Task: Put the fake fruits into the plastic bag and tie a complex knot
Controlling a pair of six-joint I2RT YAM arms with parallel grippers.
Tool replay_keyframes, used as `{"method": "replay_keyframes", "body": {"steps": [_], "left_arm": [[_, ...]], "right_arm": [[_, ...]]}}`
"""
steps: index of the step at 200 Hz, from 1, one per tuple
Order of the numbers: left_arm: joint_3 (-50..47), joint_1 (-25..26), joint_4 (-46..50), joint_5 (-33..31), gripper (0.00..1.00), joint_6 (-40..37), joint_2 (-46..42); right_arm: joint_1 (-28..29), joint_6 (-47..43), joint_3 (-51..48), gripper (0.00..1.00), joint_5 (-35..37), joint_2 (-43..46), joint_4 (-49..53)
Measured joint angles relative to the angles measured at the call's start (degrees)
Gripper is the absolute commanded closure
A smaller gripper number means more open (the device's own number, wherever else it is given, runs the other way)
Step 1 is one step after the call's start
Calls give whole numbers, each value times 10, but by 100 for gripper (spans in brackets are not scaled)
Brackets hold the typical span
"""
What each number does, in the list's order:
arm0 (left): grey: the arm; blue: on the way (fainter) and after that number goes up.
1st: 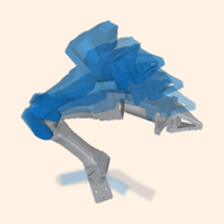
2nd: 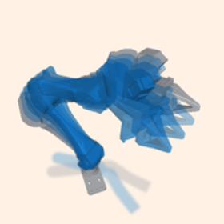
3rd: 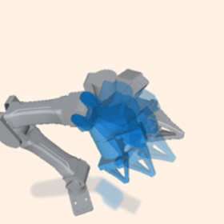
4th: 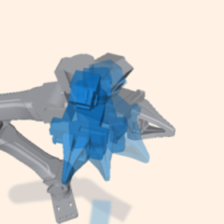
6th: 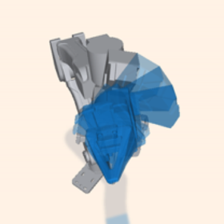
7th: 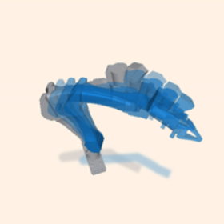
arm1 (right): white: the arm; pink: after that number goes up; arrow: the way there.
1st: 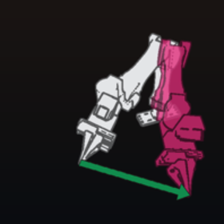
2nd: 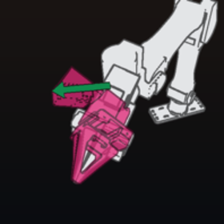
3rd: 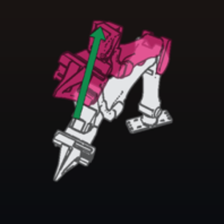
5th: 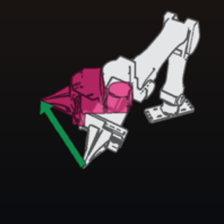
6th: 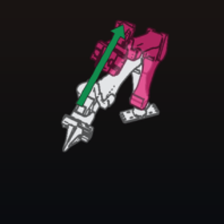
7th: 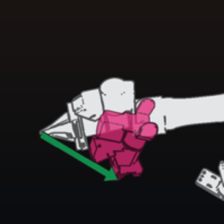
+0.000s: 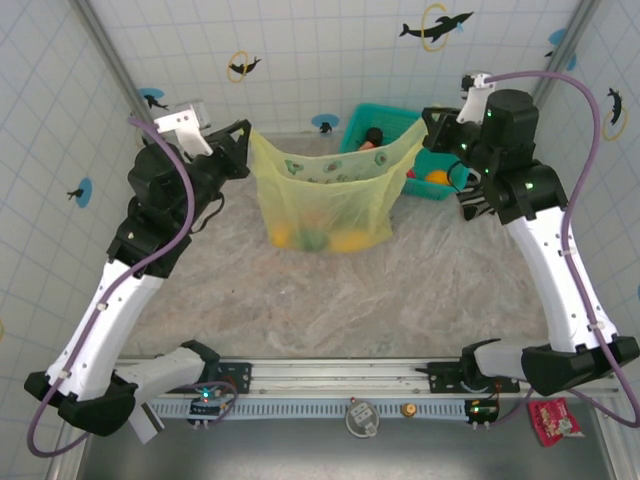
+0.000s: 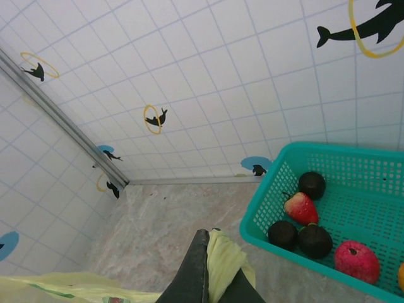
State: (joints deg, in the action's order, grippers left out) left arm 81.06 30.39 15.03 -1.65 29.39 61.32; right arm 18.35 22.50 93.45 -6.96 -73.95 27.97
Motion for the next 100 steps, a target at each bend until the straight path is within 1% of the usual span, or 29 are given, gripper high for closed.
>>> {"method": "replay_keyframes", "body": {"steps": [18, 37, 56, 80, 89, 93, 100], "left_arm": [[-40, 0, -22, 14, 100, 5, -14], [-116, 0, -43, 32, 100, 21, -42], [-183, 1, -44, 47, 100, 39, -58], [-207, 1, -45, 61, 100, 49, -61], [-207, 1, -51, 67, 93, 50, -65], [-207, 1, -55, 70, 87, 49, -68], [-207, 1, -60, 75, 73, 47, -73]], "right_arm": [[0, 0, -18, 100, 0, 8, -5], [0, 0, -79, 100, 0, 30, -15], [0, 2, -136, 100, -5, 37, -18], [0, 9, -172, 100, -9, 36, -19], [0, 11, -172, 100, -10, 36, -22], [0, 11, -172, 100, -10, 36, -25], [0, 12, -171, 100, -11, 37, -30]]}}
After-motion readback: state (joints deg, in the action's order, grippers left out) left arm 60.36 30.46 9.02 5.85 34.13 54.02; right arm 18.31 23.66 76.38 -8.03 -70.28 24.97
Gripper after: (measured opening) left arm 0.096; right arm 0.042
